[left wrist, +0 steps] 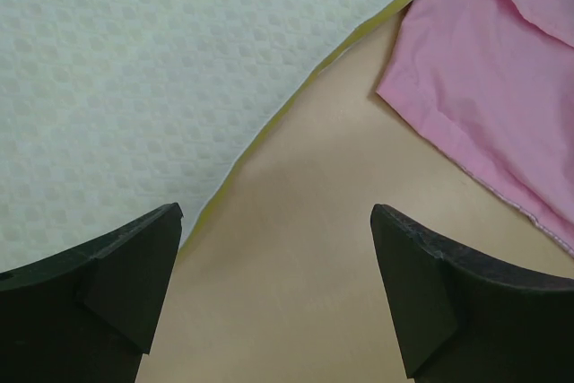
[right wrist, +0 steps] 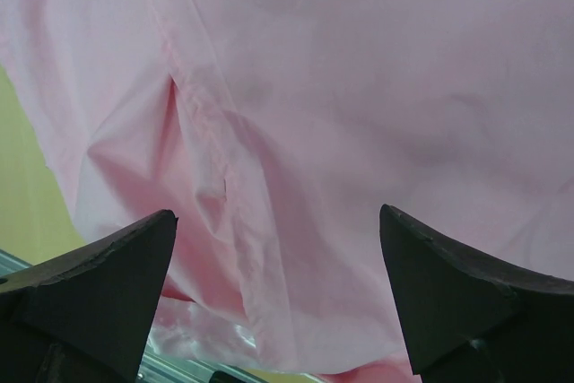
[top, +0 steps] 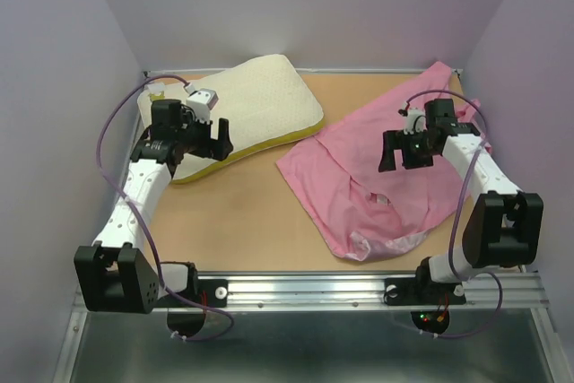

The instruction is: Put the pillow into the pillowcase

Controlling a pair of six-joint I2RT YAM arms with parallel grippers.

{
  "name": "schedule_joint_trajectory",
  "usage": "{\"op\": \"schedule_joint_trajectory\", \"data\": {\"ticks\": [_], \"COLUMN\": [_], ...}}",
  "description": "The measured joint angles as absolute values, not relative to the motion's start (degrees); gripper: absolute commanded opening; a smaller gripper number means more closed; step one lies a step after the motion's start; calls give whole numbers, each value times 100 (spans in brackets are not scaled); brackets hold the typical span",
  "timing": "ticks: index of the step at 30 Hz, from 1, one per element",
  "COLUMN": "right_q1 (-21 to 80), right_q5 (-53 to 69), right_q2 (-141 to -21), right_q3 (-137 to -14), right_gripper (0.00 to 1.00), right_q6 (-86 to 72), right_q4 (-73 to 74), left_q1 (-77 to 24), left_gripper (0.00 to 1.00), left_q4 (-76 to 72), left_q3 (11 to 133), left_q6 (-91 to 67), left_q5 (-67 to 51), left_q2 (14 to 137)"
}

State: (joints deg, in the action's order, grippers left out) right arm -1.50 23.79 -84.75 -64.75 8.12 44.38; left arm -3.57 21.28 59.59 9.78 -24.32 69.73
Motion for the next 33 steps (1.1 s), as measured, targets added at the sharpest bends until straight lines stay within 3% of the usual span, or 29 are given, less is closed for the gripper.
{"op": "schedule_joint_trajectory", "data": {"ticks": [4,18,26,33], "right_q1": [-78,-64,-64,-64], "right_q5": [2182,1791,1686,1658], "right_q2": [-8549,-9502,-9524,-9526], "right_q3": [-6482,-6921,-6928,-6928], "right_gripper": [100,100,100,100], "right_q6": [819,917,937,1055], "right_q4": [4438,4696,4801,4904], "left_q1": [-423,-390,-366,-416], "left_gripper": [99,96,99,99], "left_q4": [2244,2768,2777,2950], "left_q3": [6259,11736,12090,12147], "left_q6": [1170,3028,3463,3990], "left_q5": [-2349,-1935,-2738,-2696], "left_q2": [7317,11784,12984,13570]}}
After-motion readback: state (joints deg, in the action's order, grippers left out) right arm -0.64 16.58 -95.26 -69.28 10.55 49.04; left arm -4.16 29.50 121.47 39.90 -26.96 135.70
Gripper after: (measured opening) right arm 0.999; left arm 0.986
